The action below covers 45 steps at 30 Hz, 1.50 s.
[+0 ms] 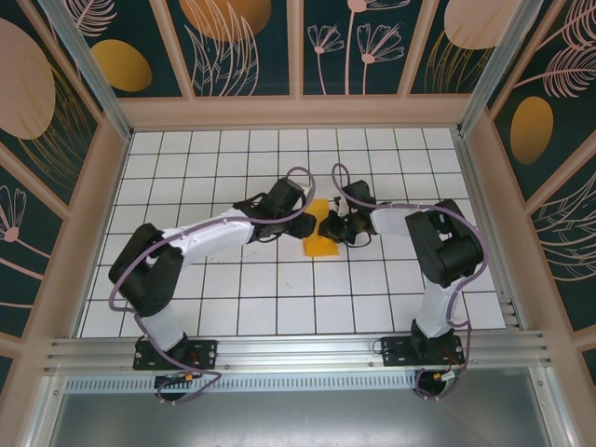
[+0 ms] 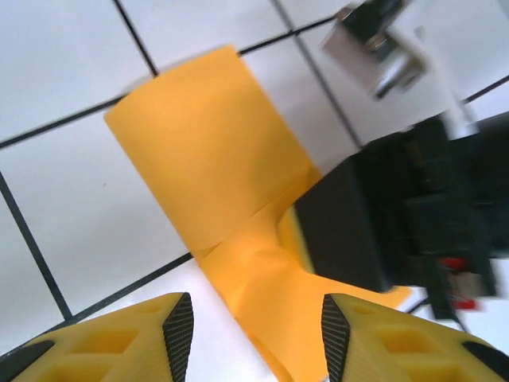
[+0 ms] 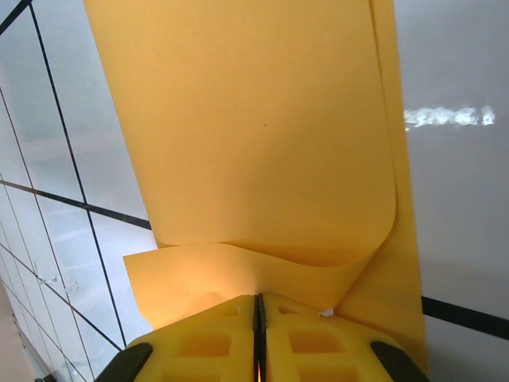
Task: Fold a paper plane with a square sheet of paper (fold left side to right side)
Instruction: Fold the triangle a second time at the center of the table.
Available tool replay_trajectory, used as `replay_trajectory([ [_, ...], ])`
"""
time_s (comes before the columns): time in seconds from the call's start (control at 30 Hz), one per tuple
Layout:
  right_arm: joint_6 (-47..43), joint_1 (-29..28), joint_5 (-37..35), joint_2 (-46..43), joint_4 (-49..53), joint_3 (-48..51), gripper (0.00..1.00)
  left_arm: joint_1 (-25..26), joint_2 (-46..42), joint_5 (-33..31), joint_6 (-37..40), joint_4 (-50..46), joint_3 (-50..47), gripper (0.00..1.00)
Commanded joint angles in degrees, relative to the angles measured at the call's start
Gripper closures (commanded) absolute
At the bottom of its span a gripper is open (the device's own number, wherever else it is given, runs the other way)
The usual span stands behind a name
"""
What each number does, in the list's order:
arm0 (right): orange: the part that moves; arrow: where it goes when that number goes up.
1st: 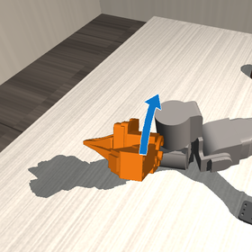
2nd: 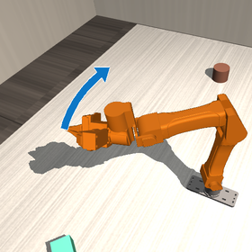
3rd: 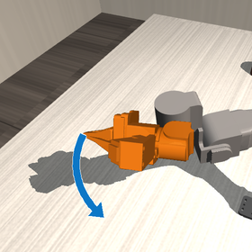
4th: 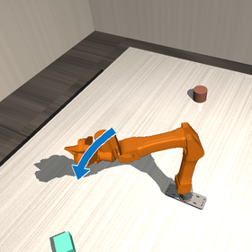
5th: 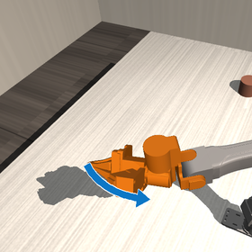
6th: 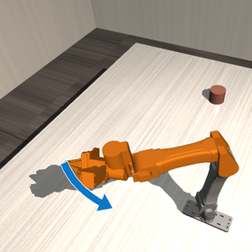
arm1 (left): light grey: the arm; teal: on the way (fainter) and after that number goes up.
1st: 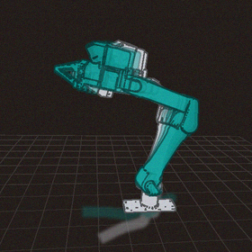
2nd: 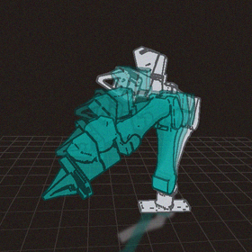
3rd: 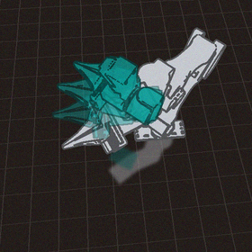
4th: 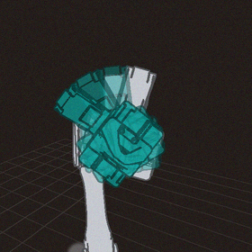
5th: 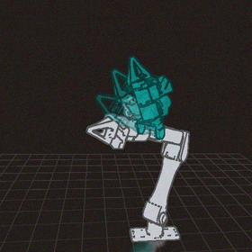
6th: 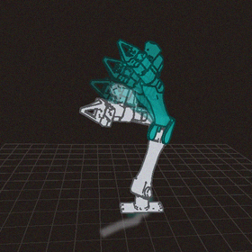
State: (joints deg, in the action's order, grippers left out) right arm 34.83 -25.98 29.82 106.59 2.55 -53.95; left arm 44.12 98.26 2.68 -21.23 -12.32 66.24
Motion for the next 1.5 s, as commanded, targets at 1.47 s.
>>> replay_trajectory([
  [1.47, -1.65, -0.3, -4.34, 3.37, 5.36, 0.89, 0.87, 1.17, 7.58, 26.06, -3.72, 11.69, -16.74, 0.55],
])
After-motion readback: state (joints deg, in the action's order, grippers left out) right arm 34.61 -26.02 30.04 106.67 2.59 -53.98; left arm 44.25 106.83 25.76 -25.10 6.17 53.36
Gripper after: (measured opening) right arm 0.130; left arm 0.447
